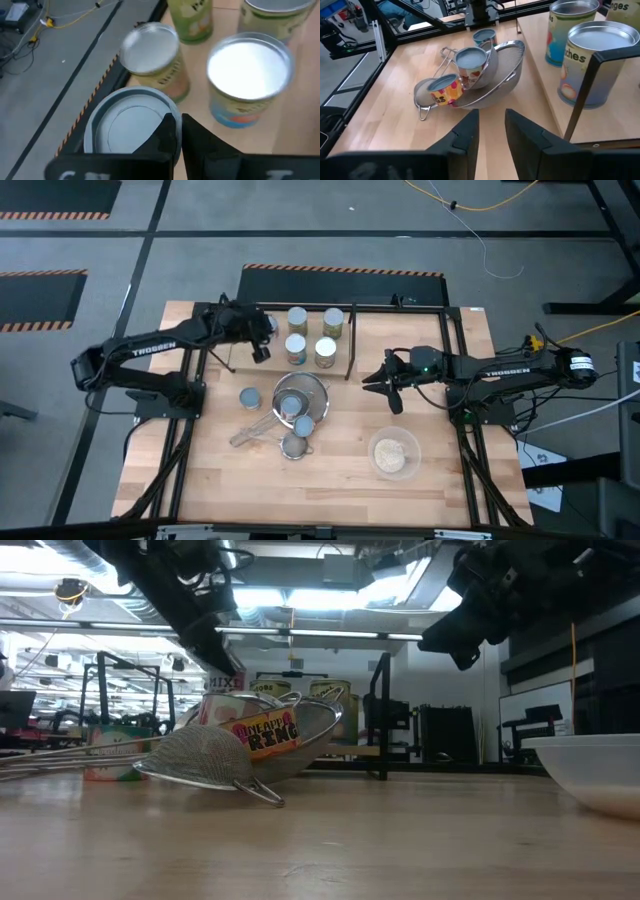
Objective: Pick and place cans onto a shelf
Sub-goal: Put the canned mixed fruit on the shelf
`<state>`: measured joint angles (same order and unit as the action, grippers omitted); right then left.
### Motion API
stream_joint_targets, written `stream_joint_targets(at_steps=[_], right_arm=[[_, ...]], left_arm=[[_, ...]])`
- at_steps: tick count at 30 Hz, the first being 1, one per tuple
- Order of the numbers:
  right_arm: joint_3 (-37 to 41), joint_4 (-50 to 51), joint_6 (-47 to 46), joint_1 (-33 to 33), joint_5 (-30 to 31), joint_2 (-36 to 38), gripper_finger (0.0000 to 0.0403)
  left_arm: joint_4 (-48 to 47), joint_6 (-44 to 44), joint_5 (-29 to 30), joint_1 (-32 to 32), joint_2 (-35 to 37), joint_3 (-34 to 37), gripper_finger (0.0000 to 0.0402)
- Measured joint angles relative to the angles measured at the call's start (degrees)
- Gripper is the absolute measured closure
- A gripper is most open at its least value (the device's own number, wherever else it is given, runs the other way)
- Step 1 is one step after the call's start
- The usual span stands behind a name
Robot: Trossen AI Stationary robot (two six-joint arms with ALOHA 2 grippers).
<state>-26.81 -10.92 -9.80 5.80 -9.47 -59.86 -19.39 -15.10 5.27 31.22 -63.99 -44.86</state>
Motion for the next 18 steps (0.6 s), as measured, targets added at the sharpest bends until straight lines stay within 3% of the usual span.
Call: stream_joint_targets(at_steps=[9, 18], right_arm=[[0.0, 0.0, 0.0, 0.0, 0.0, 0.0, 0.0305], [0.0, 0.0, -0.2, 0.0, 0.0, 0.0, 0.0305]], left_arm=[[2.0, -3.6, -9.2, 9.0, -2.4, 0.0, 0.0395], [7.8, -4.1, -13.8, 11.8, -9.6, 0.0, 0.0394]])
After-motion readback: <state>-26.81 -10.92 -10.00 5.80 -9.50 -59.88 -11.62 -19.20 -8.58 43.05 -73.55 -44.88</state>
